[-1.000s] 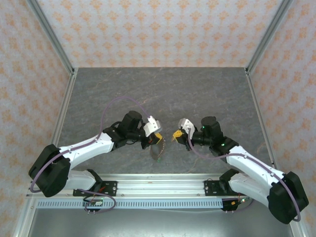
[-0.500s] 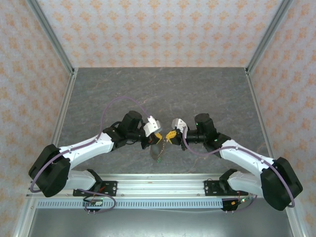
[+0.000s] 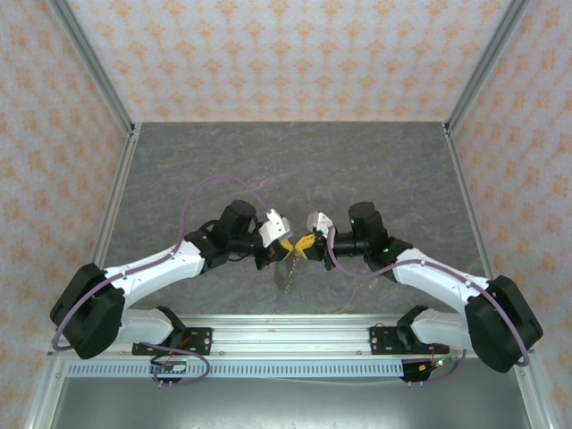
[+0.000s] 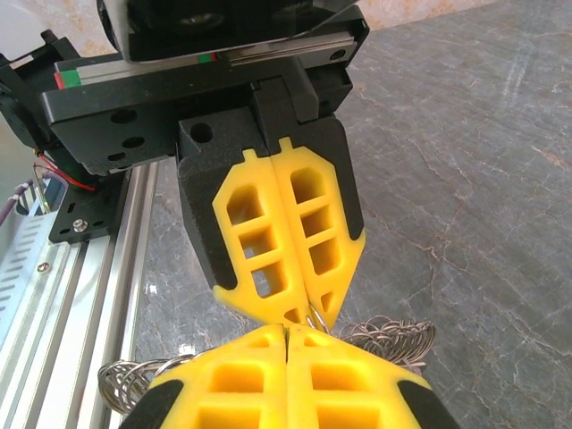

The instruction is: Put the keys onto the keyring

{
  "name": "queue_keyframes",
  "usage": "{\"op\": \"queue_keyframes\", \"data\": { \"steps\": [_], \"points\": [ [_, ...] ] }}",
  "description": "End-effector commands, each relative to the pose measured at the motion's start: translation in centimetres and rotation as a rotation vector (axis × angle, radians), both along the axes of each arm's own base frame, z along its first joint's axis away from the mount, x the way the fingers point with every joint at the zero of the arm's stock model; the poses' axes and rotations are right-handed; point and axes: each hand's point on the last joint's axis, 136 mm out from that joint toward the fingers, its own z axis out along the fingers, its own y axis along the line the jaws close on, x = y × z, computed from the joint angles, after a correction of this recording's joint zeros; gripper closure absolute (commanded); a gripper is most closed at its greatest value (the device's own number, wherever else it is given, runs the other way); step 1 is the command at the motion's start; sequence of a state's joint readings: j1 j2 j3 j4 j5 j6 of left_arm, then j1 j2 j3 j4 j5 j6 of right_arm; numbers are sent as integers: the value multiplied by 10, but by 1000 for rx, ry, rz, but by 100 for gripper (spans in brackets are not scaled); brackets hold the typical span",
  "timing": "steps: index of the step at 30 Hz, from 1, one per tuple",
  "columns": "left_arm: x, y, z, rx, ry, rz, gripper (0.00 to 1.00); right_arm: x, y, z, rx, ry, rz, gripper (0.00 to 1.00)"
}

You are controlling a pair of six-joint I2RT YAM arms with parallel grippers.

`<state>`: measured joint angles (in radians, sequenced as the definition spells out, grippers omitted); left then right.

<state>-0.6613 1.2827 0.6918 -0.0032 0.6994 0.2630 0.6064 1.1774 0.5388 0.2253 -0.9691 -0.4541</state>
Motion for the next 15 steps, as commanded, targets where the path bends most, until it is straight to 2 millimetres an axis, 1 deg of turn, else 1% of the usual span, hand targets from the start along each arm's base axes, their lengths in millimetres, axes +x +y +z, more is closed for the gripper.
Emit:
{"op": "queue_keyframes", "data": {
  "steps": [1,9,15],
  "points": [
    [-7,-6,15,-38,-43,-50,100,9,9,16,35,-68,15,100],
    [-8,-8,16,-45,-39,-64,100,9,15,14,45,-49,47,100],
    [-9,-8,14,-38,-32,-69,100,10,18,18,59,-52,59,100]
  ]
}}
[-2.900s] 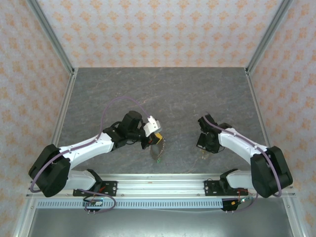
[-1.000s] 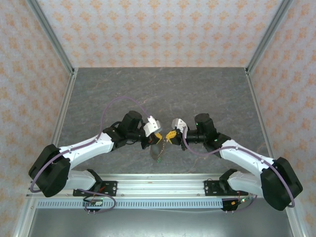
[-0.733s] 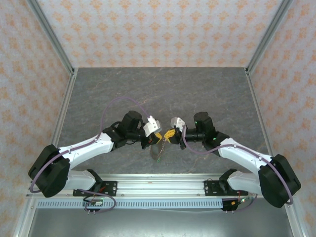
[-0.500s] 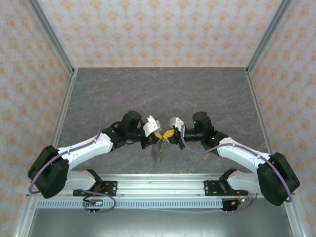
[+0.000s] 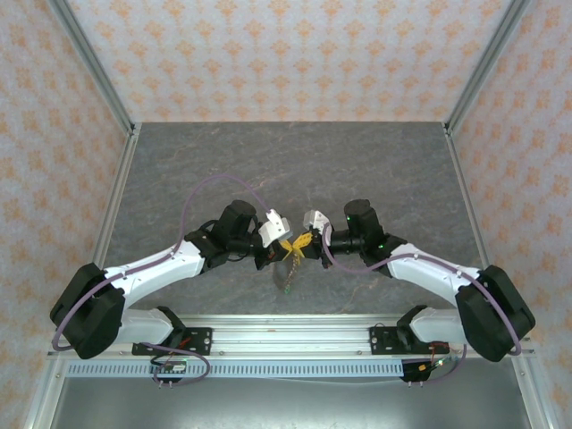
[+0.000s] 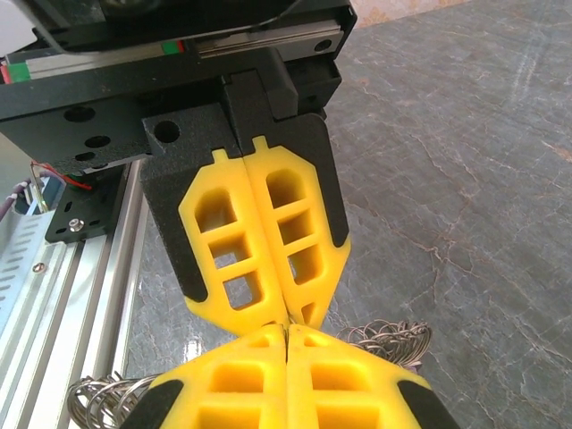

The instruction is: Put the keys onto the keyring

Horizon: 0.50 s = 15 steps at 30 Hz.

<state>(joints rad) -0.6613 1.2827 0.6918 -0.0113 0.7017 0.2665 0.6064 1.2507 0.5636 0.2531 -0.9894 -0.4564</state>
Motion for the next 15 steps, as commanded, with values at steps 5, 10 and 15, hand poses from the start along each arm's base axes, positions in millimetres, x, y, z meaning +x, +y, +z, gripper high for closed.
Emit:
{"op": "queue_keyframes", "data": {
  "steps": [5,10,15],
  "points": [
    [-8,-10,17,-45,-36,-73,100,5,13,22,63,-57,50,100],
    [-8,-10,19,-47,-41,-81,100,11,15,16,21,-83,6,100],
    [-8,-11,18,-40,-30,-83,100,9,21,17,-8,-120,-7,100]
  ]
}}
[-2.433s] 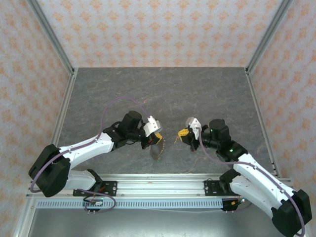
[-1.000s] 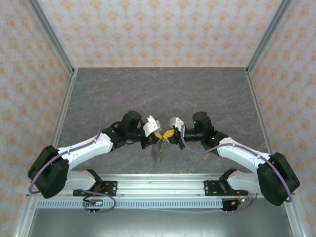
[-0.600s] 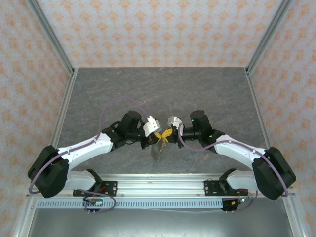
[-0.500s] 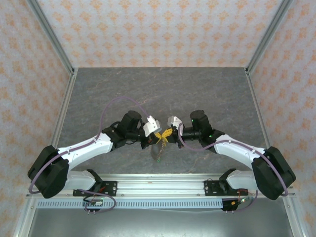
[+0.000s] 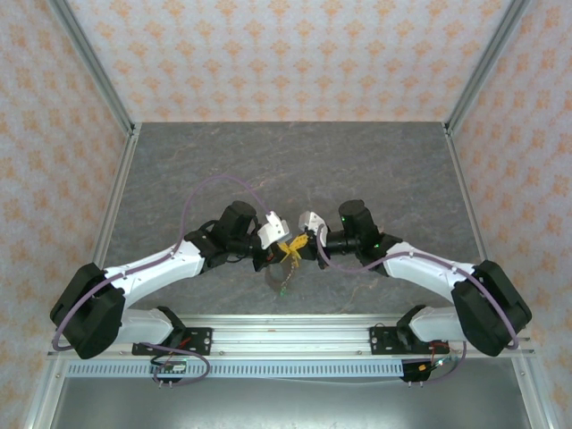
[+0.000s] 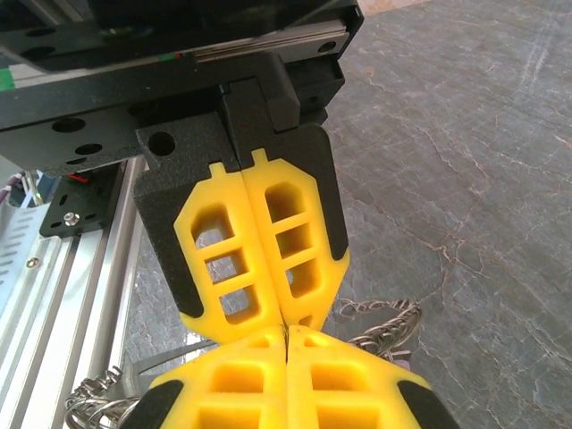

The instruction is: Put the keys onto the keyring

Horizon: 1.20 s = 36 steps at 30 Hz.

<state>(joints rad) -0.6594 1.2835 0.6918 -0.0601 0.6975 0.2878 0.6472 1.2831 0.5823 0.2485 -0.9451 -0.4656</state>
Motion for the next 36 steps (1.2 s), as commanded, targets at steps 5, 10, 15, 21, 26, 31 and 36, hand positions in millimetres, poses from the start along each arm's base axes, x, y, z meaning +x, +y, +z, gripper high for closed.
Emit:
{"op": "queue_keyframes", "data": {
  "steps": [5,10,15,21,26,31,36],
  "points": [
    [-3,-16,30,-90,-63,-75,100,21,11,3,-77,-144,-105,100],
    [-2,-14,32,-94,-77,-61,100,36,-6,-13,-167,-164,-224,100],
    [-3,-12,32,-96,-89,-54,100,40,-21,-19,-195,-166,-295,100],
    [-3,-13,33,-103,-94,-57,100,40,-25,-16,-165,-136,-322,100],
    [-3,-13,33,-101,-95,-58,100,42,-32,-15,-145,-127,-351,100],
    [-3,-13,34,-108,-94,-56,100,37,-33,-20,-142,-103,-339,100],
    [-2,-14,36,-107,-98,-56,100,36,-39,-23,-150,-114,-356,84]
  ]
}}
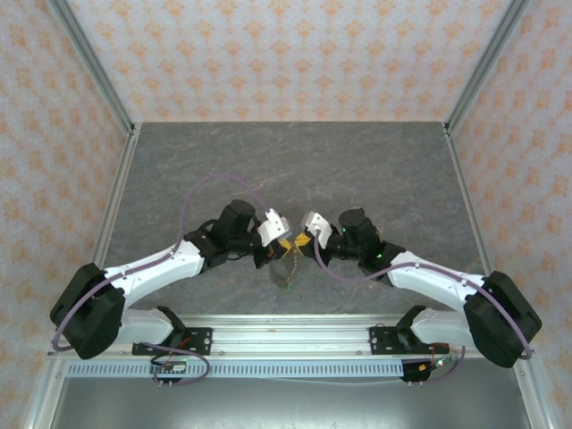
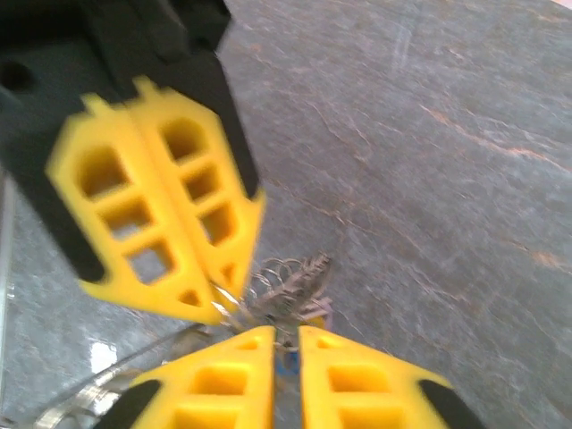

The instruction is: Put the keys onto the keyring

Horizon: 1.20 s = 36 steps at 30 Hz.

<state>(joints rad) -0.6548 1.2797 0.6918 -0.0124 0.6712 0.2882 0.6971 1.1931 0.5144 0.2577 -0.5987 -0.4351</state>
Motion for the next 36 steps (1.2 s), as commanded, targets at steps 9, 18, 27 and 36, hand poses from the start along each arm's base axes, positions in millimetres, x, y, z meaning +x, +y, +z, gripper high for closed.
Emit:
{"op": "queue_keyframes", "data": {
  "steps": [9,18,27,36],
  "points": [
    [-12,-16,31,-80,-43,-103,100,6,-35,-2,-62,-76,-111,81],
    [-13,-17,34,-56,-57,-138,100,-18,-25,36,-3,-186,57,83],
    [-15,-17,35,-51,-47,-152,100,-25,-6,45,12,-221,213,85],
    [-14,-17,36,-54,-42,-141,100,-32,0,43,21,-185,275,84]
  ]
}}
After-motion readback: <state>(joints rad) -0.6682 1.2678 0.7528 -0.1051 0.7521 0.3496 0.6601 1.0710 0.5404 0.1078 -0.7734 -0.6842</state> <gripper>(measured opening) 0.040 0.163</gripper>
